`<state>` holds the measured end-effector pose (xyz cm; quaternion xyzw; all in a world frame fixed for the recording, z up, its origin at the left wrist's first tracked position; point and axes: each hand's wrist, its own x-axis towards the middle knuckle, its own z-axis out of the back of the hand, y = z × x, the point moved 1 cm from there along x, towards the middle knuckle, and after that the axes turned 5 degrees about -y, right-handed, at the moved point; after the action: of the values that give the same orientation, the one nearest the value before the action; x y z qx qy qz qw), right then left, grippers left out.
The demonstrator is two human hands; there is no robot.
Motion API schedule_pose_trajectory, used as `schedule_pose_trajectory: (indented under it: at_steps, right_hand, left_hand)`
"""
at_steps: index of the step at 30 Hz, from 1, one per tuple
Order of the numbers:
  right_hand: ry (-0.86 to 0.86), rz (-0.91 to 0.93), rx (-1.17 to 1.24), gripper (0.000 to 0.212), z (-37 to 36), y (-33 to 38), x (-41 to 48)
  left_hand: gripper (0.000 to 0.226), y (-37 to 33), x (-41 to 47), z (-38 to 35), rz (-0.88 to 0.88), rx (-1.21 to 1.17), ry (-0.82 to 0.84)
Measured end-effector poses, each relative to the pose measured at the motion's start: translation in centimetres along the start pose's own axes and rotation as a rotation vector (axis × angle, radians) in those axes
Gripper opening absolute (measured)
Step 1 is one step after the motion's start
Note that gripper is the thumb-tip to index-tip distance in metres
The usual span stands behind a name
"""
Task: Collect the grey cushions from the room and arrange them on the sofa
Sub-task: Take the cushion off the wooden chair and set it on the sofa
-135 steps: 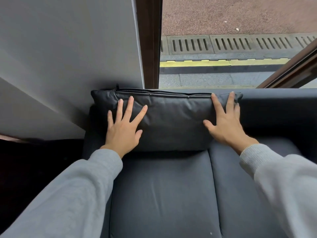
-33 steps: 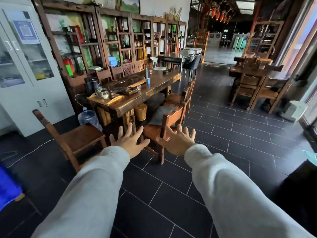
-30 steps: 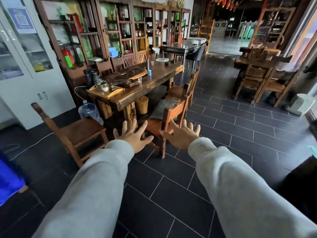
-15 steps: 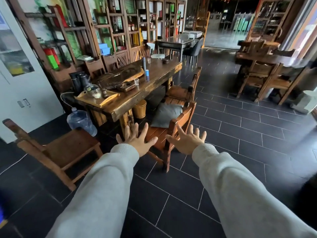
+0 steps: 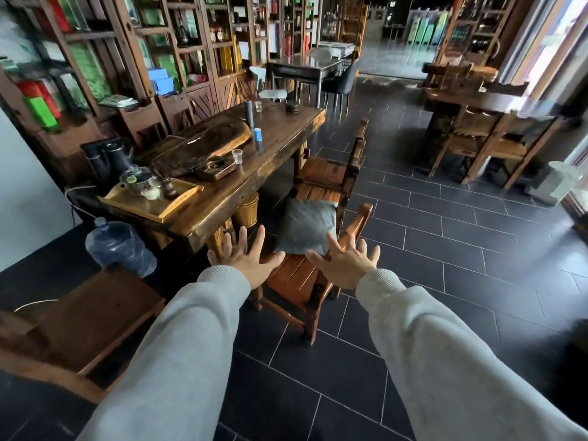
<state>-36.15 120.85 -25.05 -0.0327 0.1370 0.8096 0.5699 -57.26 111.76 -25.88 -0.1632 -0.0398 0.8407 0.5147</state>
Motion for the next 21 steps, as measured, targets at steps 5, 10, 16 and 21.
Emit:
schedule_pose_trajectory:
  at_steps: [5, 10, 16, 21]
  right_hand:
    - [0.027, -0.019, 0.037, 0.093, -0.4, 0.7, 8.2]
    - [0.038, -0.037, 0.058, 0.096, -0.2, 0.6, 18.6]
    - [0.128, -0.094, 0.101, 0.095, 1.0, -0.1, 31.2]
    - [0.169, -0.112, 0.115, 0.094, 1.4, 0.0, 38.9]
  left_hand:
    - [0.085, -0.4, 7.9, -0.1, -0.006, 0.008, 0.060]
    - [0.087, -1.6, 18.1, 0.8, 0.003, 0.013, 0.066]
    - [0.090, -3.6, 29.7, 1.1, 0.006, 0.030, 0.100]
    - [0.092, -4.3, 36.8, 1.4, 0.013, 0.049, 0.130]
